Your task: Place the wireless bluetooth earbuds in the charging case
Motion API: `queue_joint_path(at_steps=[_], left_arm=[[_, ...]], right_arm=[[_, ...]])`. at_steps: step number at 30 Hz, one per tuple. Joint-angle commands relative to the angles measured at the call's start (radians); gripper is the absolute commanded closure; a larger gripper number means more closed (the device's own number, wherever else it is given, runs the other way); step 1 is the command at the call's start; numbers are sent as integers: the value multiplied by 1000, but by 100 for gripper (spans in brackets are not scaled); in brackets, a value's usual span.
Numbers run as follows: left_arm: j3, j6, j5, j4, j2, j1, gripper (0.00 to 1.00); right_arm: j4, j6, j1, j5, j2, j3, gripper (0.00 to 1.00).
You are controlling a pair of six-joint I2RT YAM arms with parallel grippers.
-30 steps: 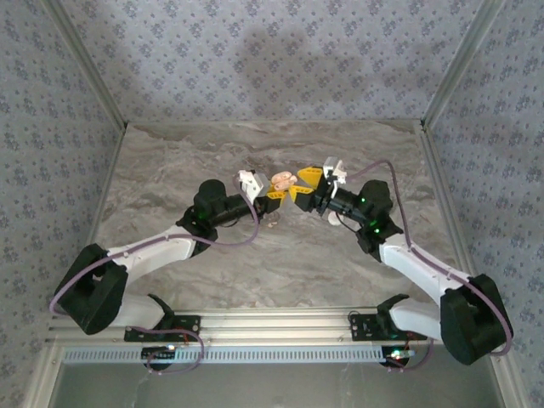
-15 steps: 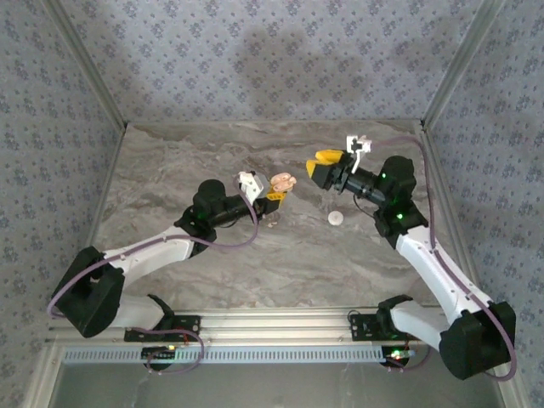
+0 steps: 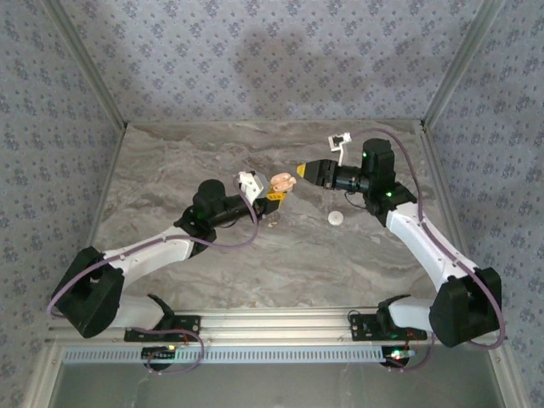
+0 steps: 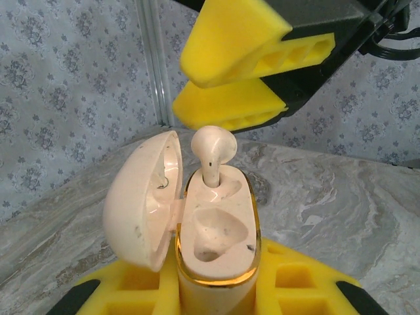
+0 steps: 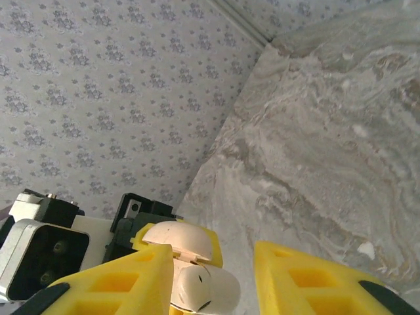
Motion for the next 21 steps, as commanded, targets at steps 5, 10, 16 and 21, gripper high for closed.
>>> queue_joint_path(at_steps=[5, 10, 16, 21], left_arm=[[35, 21, -2, 2, -33, -2, 82], [35, 26, -5, -3, -37, -1, 82], [35, 31, -11, -3, -36, -2, 82], [35, 32, -15, -3, -34, -2, 82]], right_arm=[[-23, 30, 22, -97, 29, 48, 66], [-26, 27, 26, -120, 41, 55, 74], [-50, 22, 30, -124, 33, 54, 78], [-55, 27, 30, -124, 20, 49, 78]])
